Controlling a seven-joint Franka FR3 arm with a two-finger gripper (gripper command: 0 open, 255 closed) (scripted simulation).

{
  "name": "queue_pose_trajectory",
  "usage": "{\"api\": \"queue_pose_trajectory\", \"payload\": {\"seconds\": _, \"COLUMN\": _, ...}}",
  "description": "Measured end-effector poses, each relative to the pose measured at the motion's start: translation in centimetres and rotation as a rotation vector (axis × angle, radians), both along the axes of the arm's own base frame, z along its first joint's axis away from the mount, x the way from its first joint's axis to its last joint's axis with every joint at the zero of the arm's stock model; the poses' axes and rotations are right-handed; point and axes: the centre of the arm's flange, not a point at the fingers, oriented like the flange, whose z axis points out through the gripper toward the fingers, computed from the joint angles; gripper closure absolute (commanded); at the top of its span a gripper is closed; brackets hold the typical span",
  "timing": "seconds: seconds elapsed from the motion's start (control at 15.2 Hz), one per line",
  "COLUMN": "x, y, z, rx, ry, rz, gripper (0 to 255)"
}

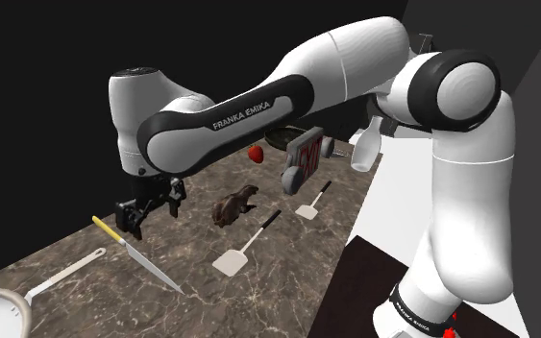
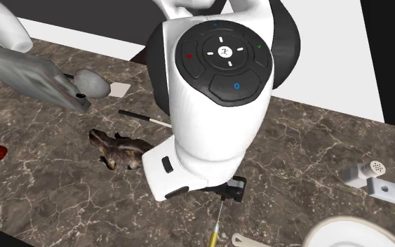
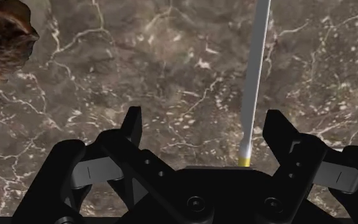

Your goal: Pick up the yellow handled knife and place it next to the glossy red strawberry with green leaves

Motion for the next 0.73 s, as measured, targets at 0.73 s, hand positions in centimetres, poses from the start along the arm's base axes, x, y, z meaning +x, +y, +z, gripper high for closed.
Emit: {"api": "queue_pose_trajectory", "payload": {"seconds": 0.73, "x": 1.8, "y": 5.3, "z": -5.7, "rx": 0.010, "ry": 0.009, "rz": 0.035, "gripper": 0}}
